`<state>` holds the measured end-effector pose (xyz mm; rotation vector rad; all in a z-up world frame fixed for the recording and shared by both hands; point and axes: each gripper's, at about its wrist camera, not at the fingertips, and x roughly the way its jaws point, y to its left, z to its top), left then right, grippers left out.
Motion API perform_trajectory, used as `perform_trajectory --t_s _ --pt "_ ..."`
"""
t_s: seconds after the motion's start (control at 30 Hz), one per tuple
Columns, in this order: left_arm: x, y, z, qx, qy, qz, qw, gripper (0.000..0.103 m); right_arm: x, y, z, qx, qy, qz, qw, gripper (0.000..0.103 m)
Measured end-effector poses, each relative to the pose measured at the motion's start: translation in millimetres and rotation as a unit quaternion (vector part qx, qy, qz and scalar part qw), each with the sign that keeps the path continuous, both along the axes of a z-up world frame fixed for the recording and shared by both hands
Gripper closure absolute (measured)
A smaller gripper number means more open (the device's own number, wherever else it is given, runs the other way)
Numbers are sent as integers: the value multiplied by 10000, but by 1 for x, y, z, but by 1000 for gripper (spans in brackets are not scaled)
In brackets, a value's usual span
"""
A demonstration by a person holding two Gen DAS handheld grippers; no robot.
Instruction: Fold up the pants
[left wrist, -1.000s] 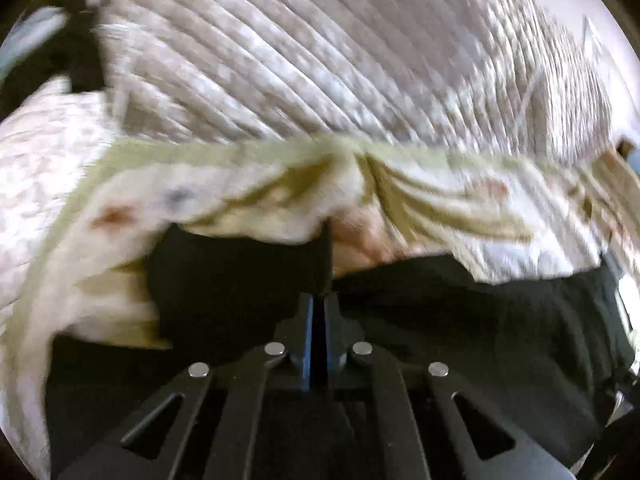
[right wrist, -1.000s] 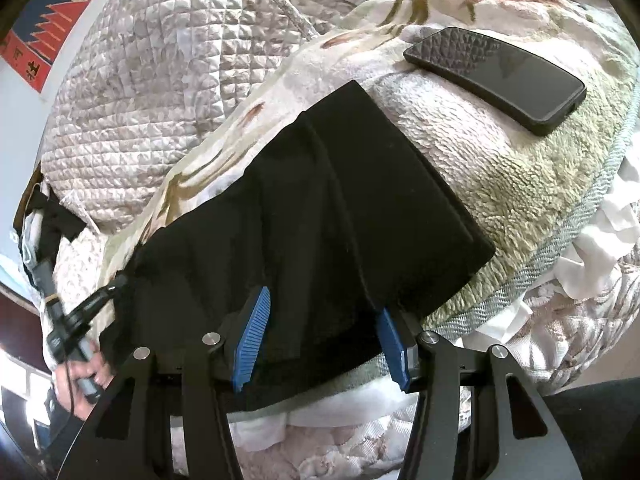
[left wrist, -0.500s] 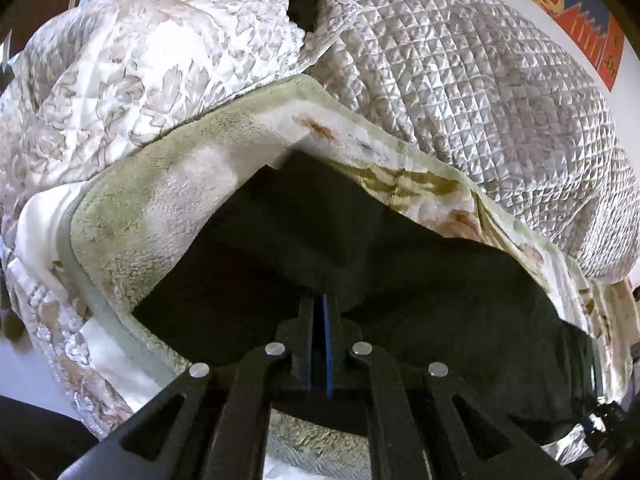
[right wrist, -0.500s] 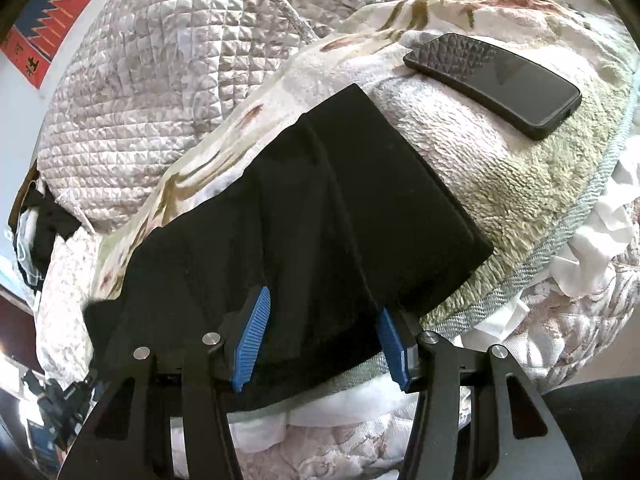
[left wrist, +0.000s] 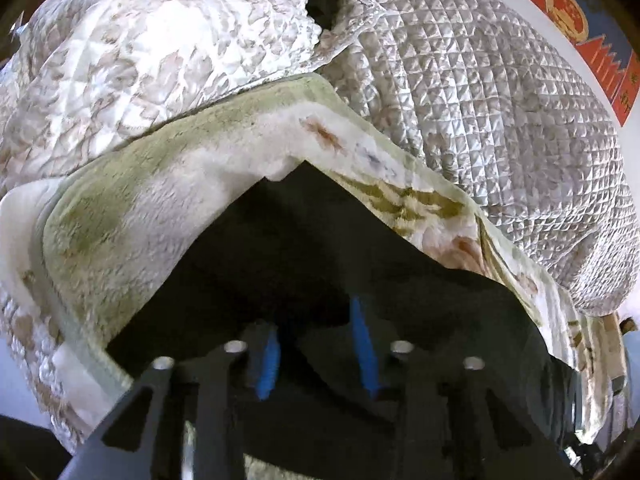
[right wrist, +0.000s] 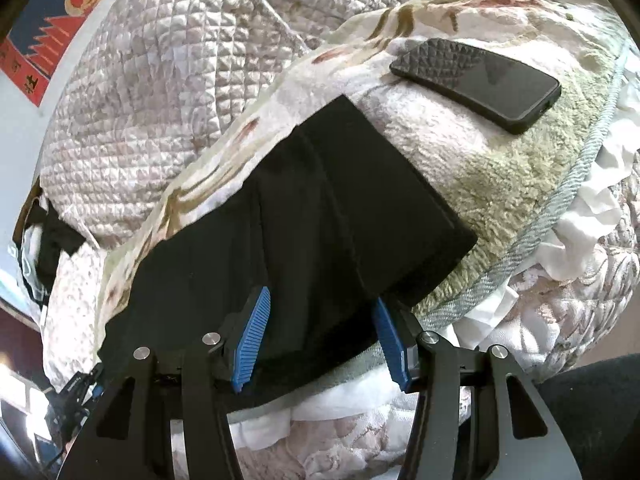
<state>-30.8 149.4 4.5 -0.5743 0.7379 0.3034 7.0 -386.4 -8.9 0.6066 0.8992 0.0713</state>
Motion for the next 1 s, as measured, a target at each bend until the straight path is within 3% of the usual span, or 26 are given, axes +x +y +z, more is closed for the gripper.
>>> perform_trajectory --t_s 0.23,0.37,0.4,0.6,0.7,0.77,1.0 --pt "6 -2 -1 216 117 -42 9997 91 0 -4 5 -72 -241 -161 9996 51" --pt "9 -1 0 225 160 -41 9996 95 5 -9 5 -233 -200 -355 9989 89" --pt "8 -1 2 231 147 -32 9996 96 8 -13 2 -106 -167 -372 9991 91" --pt "-25 -11 35 506 -233 55 9984 96 -4 -23 32 212 -589 -219 9978 94" --pt "-32 -11 23 536 -54 -5 9985 96 0 -27 20 -41 -161 -287 9995 94" --pt "-31 -8 3 337 285 24 9990 96 5 -30 2 113 239 -348 9990 94" --pt "-38 -8 2 319 286 42 9991 96 3 -24 7 -173 279 -362 9988 94"
